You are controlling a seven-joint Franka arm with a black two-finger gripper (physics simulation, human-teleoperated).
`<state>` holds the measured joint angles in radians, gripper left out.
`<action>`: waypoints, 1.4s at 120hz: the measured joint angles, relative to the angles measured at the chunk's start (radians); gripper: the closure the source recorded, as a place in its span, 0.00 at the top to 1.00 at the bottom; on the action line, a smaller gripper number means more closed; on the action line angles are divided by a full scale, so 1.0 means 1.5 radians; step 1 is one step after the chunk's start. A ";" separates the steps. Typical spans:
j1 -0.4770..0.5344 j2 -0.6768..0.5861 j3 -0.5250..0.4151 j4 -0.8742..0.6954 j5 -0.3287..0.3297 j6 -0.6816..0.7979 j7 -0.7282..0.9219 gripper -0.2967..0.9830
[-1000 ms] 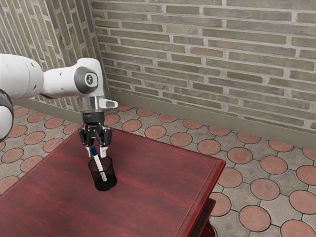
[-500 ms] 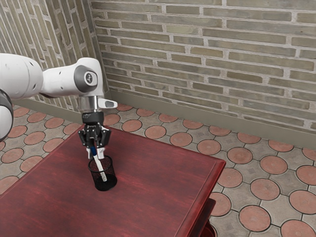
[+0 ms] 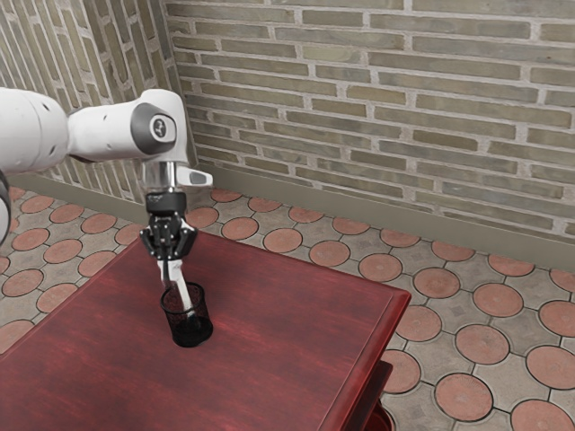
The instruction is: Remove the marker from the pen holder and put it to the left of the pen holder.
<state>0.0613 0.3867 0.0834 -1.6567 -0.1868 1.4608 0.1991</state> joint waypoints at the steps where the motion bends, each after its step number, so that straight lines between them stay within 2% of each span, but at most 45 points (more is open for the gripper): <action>1: -0.001 -0.003 0.000 0.000 0.002 -0.001 -0.001 0.18; 40: -0.004 -0.148 0.000 -0.004 0.096 -0.072 -0.039 0.18; 57: 0.009 -0.194 0.001 -0.056 0.140 -0.076 -0.053 0.18; 72: 0.022 -0.202 0.017 -0.103 0.166 -0.071 -0.062 0.18; 88: 0.029 -0.181 0.023 -0.122 0.182 -0.078 -0.069 0.18; 168: 0.069 0.041 0.025 -0.095 0.230 -0.151 -0.044 0.18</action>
<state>0.1653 0.4479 0.1202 -1.7986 0.1576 1.2338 0.1324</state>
